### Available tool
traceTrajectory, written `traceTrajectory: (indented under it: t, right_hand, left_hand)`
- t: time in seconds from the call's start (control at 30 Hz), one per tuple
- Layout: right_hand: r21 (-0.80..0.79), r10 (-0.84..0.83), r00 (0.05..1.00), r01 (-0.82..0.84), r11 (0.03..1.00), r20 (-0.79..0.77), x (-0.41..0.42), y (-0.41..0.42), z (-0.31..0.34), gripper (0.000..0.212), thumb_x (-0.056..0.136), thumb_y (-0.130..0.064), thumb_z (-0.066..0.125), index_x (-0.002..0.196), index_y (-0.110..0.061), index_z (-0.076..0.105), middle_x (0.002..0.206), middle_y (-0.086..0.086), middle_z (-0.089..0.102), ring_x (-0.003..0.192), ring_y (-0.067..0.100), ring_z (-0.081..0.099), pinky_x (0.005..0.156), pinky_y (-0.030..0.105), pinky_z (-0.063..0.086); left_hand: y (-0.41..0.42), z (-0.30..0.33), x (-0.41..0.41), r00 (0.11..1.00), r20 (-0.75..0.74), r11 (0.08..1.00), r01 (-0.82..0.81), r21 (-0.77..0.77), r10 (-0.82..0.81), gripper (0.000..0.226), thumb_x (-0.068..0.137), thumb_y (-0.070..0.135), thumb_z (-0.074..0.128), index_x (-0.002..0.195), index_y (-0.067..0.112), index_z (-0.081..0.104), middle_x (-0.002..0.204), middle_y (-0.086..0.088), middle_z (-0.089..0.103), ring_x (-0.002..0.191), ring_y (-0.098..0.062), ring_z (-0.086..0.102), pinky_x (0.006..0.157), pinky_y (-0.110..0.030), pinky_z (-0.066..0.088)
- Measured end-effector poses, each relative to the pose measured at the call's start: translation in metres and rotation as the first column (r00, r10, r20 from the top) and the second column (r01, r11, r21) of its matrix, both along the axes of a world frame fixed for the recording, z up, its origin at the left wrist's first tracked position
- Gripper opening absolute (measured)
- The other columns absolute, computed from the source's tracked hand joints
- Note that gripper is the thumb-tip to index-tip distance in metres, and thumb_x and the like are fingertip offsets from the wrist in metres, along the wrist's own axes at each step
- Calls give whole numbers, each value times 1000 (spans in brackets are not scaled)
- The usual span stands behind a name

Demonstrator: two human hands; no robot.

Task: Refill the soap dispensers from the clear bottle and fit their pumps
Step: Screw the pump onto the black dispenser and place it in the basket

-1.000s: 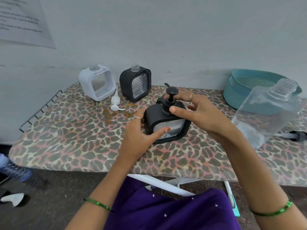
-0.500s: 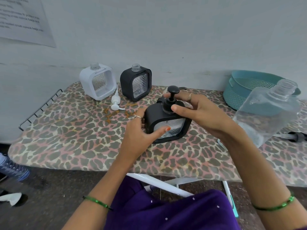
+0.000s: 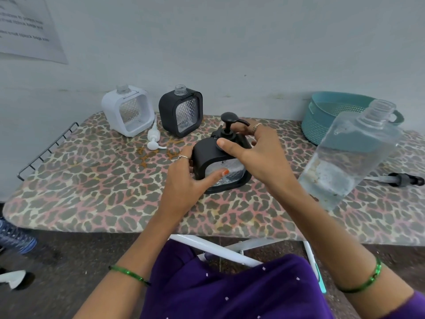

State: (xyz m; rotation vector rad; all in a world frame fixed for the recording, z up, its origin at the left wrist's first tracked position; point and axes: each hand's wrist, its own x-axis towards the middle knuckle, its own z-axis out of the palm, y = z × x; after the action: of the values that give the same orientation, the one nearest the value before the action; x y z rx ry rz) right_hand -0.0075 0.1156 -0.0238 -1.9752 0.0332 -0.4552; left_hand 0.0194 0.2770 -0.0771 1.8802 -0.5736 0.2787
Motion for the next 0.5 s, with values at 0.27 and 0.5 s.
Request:
traceTrajectory:
  t: [0.27,0.5]
  right_hand:
    - [53,458,866,-457,888,-202,9,-34,29,35,88,-10,66,122,-11,63,122,1,67,117,10,59,106,30,43]
    - [8,555,795,-570,821,-245,12,-33,36,38,93,-6,58,131,-8,55,129,-3,61,120,3,55,96,16,44]
  left_hand:
    - [1,3,-3,995,-95,998,29,-61,-35,54,72,32,82,115,32,49,103,20,61,92,10,60,72,-7,47]
    - [4,5,0,977,-180,986,85,-146,-111,55,70,25,82,112,38,50,108,16,64,98,4,63,78,-12,50]
